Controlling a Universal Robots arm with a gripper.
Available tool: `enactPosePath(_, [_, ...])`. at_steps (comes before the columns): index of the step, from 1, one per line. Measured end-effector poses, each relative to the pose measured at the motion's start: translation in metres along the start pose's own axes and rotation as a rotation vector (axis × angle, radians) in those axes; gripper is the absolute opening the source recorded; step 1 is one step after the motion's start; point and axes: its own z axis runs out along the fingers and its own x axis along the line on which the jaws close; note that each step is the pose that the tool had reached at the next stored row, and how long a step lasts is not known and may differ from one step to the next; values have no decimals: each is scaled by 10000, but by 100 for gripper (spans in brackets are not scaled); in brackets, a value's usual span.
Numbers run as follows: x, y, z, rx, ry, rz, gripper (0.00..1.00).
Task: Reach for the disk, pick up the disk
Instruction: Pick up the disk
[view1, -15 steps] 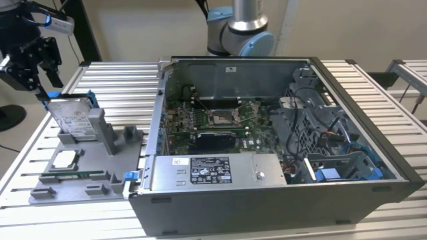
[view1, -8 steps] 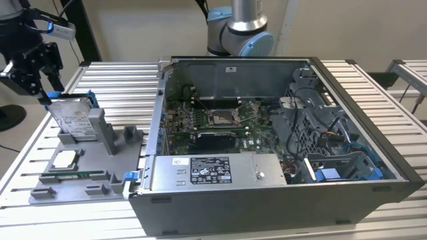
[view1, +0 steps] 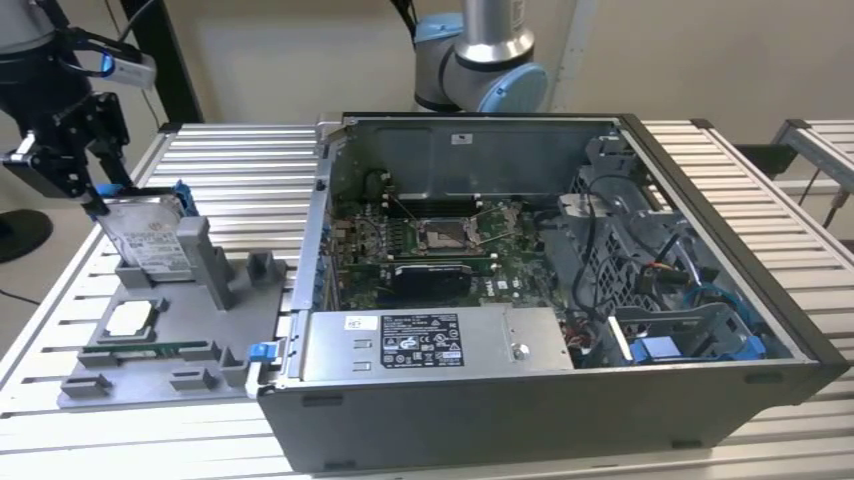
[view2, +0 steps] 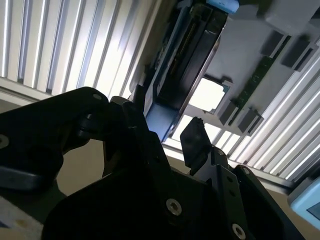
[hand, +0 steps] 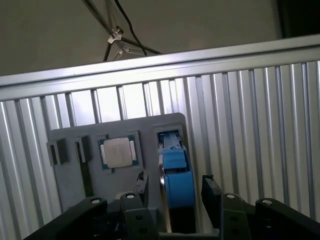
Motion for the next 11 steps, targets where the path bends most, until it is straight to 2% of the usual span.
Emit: enactPosePath(11, [-16,-36,122,-5,-14,-393,100])
